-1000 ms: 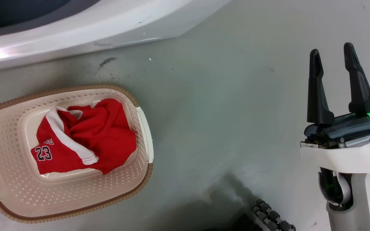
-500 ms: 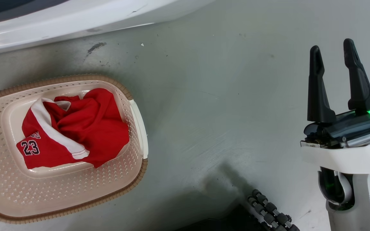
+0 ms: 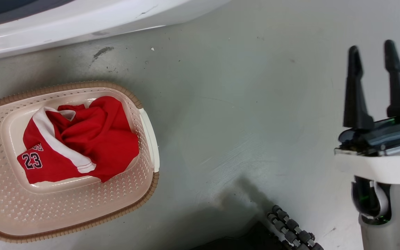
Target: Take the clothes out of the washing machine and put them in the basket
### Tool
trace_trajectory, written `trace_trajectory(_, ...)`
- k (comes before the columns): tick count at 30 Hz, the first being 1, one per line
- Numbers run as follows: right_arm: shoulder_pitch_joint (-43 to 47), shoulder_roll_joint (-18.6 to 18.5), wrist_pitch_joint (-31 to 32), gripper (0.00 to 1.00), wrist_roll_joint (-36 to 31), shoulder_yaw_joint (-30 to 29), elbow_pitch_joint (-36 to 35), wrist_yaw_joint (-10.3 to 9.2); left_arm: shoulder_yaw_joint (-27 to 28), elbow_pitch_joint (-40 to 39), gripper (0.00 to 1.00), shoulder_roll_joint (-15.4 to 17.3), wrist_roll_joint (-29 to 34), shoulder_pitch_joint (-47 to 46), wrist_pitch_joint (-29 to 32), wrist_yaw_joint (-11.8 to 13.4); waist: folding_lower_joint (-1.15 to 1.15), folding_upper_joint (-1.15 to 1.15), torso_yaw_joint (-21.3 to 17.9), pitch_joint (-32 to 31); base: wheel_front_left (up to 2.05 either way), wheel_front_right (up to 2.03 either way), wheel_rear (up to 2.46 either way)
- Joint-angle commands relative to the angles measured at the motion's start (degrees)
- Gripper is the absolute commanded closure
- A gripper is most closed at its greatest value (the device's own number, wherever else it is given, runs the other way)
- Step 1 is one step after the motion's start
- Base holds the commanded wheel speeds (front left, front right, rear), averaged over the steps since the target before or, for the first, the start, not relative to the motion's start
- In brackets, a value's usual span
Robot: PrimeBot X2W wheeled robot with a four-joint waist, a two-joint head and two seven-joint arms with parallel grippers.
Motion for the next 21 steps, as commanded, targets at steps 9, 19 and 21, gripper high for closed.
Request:
trace_trajectory(9,-1.2,0.1,-0.1,0.0,-0.2,-1.4,0.9,-0.06,-0.9,0.4,1.0,0.4,-1.2,1.3,-5.8,-0.4,0.0,0.0,0.0,-1.1,0.0,0.0,0.0)
trace_trajectory(19,0.6,0.1,-0.1,0.0,-1.9,-0.5,1.7,-0.06,-1.2,1.2,1.0,-1.4,-3.4,6.8,-14.5,-0.8,0.0,0.0,1.2,-7.8,0.0,0.0,0.0)
trace_trajectory(21,1.0,0.1,-0.1,0.0,-2.5,-0.7,1.9,-0.05,-1.6,1.4,1.0,-1.9,-3.7,8.8,-16.3,-1.0,0.0,0.0,1.8,-9.5,0.0,0.0,0.0)
